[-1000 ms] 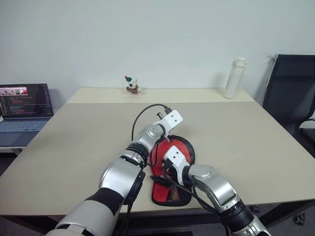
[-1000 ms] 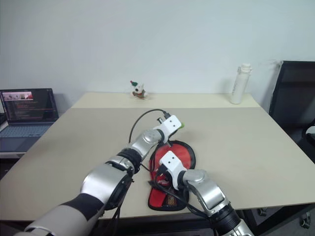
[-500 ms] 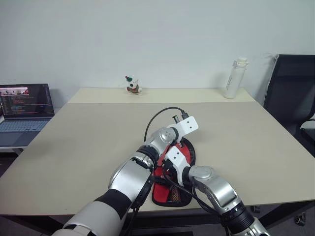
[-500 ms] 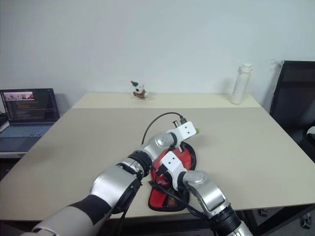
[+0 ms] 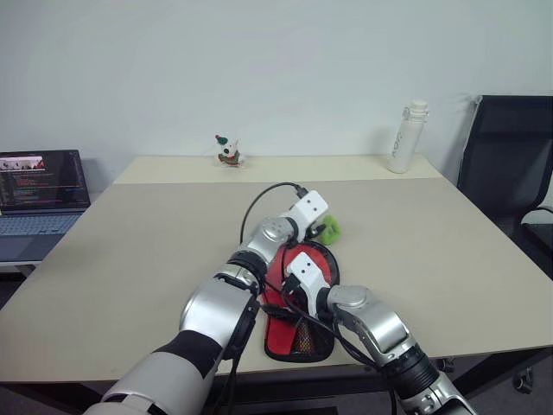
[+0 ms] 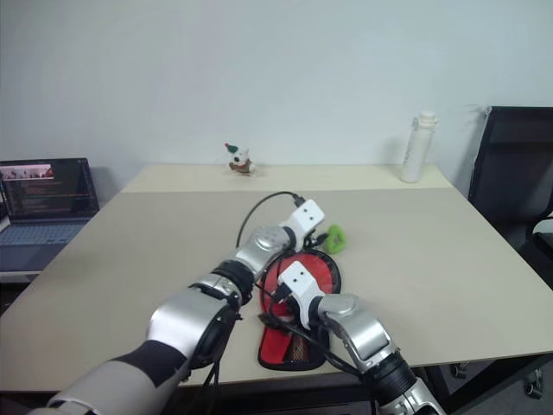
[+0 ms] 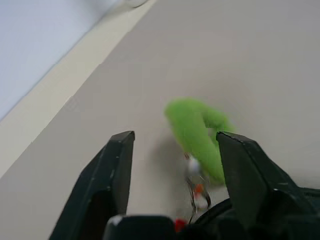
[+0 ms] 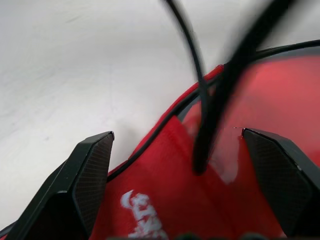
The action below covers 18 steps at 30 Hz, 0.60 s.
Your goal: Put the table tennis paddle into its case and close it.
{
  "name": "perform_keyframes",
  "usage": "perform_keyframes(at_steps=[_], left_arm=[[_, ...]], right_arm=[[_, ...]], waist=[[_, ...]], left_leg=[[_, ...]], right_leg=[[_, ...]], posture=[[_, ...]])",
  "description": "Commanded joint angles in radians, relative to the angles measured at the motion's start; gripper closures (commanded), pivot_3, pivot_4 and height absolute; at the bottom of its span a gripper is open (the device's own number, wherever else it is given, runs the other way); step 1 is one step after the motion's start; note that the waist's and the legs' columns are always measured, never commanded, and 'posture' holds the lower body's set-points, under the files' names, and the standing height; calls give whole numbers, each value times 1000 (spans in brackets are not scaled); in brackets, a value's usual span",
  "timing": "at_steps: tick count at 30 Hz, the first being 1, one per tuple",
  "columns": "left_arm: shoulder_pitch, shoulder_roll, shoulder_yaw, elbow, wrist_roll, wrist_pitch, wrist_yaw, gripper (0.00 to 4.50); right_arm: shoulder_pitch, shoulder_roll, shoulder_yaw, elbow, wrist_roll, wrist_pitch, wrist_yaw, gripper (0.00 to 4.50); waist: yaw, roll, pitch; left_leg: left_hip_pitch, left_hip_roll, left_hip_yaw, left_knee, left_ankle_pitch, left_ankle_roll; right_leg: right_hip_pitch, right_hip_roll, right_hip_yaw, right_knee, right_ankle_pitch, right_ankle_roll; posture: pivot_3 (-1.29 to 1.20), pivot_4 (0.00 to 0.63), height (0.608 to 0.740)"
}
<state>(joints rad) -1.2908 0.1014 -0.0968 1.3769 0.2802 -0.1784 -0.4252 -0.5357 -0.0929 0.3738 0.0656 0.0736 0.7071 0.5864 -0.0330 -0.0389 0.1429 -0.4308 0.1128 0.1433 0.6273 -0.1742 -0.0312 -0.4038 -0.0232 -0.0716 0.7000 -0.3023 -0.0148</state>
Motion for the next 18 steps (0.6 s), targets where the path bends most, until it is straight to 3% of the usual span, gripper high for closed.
perform_keyframes(at_steps=[1, 9, 12, 15, 18], left_arm=[[-38, 67, 41, -54, -38, -1, 10, 1646], [-15, 248, 183, -140, -194, -8, -111, 1646], [43, 296, 260, -248, -315, 45, -247, 1646], [194, 292, 247, -529, -436, 204, -465, 1646], [357, 280, 195, -810, -493, 335, -531, 1646]], right_arm=[[32, -7, -14, 94, 4, 76, -18, 0], [3, -36, -111, -143, 90, 209, -18, 0], [-30, -69, -181, -276, 170, 325, 3, 0], [-89, -97, -274, -346, 256, 440, 10, 0], [-158, -135, -356, -346, 316, 501, 19, 0]], waist=[[0, 0, 0], [3, 0, 1], [4, 0, 2], [1, 2, 3], [1, 2, 3]], left_leg=[[0, 0, 0, 0, 0, 0], [-1, 0, 0, -1, 0, 0], [-3, 0, 0, -1, 0, 0], [-3, 0, 1, -2, 0, -1], [-3, 1, 2, -3, 0, -1]], right_leg=[[0, 0, 0, 0, 0, 0], [-1, 0, 0, -1, 0, 0], [-2, 0, 0, -2, 0, 0], [-2, 0, 1, -3, 3, -5], [-2, 0, 1, -2, 2, -6]], posture=[[0, 150, 740], [0, 150, 740], [0, 150, 740], [0, 150, 740], [0, 150, 740]])
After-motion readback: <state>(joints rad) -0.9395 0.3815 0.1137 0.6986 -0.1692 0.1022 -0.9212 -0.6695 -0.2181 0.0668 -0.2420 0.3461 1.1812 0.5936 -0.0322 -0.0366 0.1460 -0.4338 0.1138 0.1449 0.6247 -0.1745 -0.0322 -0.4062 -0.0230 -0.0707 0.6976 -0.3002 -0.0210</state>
